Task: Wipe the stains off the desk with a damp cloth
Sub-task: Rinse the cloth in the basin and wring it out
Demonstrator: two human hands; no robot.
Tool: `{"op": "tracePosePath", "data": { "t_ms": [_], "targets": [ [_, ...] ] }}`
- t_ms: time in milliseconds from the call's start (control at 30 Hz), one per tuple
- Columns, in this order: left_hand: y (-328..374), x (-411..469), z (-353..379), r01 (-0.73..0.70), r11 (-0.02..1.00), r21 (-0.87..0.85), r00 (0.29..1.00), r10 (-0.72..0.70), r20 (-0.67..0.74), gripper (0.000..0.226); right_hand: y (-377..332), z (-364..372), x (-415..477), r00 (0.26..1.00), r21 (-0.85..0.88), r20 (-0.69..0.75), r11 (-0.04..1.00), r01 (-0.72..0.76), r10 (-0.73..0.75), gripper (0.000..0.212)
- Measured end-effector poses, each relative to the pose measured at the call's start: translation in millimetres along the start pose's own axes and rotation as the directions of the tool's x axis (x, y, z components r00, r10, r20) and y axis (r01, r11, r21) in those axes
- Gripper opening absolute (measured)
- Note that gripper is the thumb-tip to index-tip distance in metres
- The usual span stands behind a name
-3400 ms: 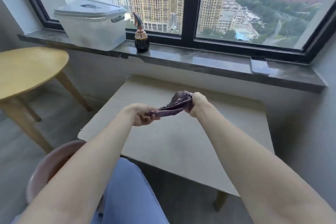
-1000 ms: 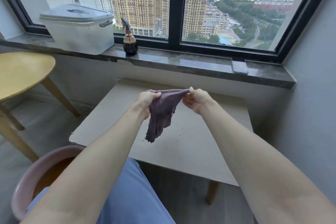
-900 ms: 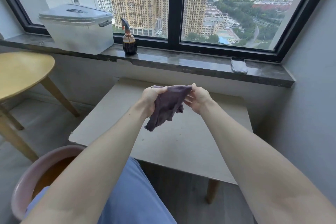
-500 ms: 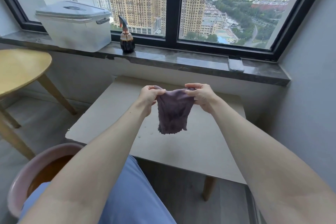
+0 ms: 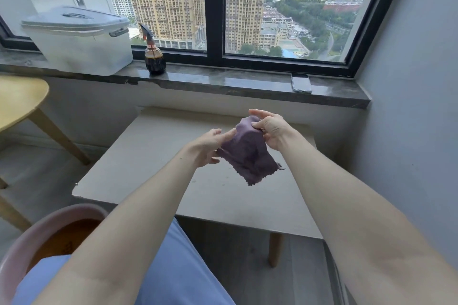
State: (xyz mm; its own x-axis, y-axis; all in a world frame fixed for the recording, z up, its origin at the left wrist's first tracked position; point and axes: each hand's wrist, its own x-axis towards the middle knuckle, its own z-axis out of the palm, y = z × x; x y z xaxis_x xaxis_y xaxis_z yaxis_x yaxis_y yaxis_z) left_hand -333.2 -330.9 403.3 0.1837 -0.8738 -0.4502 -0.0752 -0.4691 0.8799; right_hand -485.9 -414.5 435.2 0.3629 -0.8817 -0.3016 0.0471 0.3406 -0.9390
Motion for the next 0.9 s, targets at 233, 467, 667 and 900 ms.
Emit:
{"op": "tracePosePath", "data": {
  "t_ms": [233,467,667,900],
  "targets": [
    [-4,-3,33,-0.013,0.972,-0.234,0.948,0.086,0.305,0.062,-5,-15,-5,0.997,0.202,0.062,0.977,-0.067,0.055,0.046],
    [5,5,48,-0.120,0.854,-0.505,0.973,0.202,0.110,0.066,-7,-27,-7,0.994,0.198,0.005,0.974,-0.110,0.111,0.045],
    [12,12,44,-0.168,0.906,-0.387,0.983,0.127,-0.131,0.037,-1,-30,7,0.973,-0.169,-0.222,0.980,-0.105,0.066,0.038],
    [16,14,27,-0.161,0.969,0.187,0.975,0.185,-0.122,0.024,1,-44,2,0.989,-0.447,-0.089,0.883,-0.142,0.114,0.028]
  ]
}}
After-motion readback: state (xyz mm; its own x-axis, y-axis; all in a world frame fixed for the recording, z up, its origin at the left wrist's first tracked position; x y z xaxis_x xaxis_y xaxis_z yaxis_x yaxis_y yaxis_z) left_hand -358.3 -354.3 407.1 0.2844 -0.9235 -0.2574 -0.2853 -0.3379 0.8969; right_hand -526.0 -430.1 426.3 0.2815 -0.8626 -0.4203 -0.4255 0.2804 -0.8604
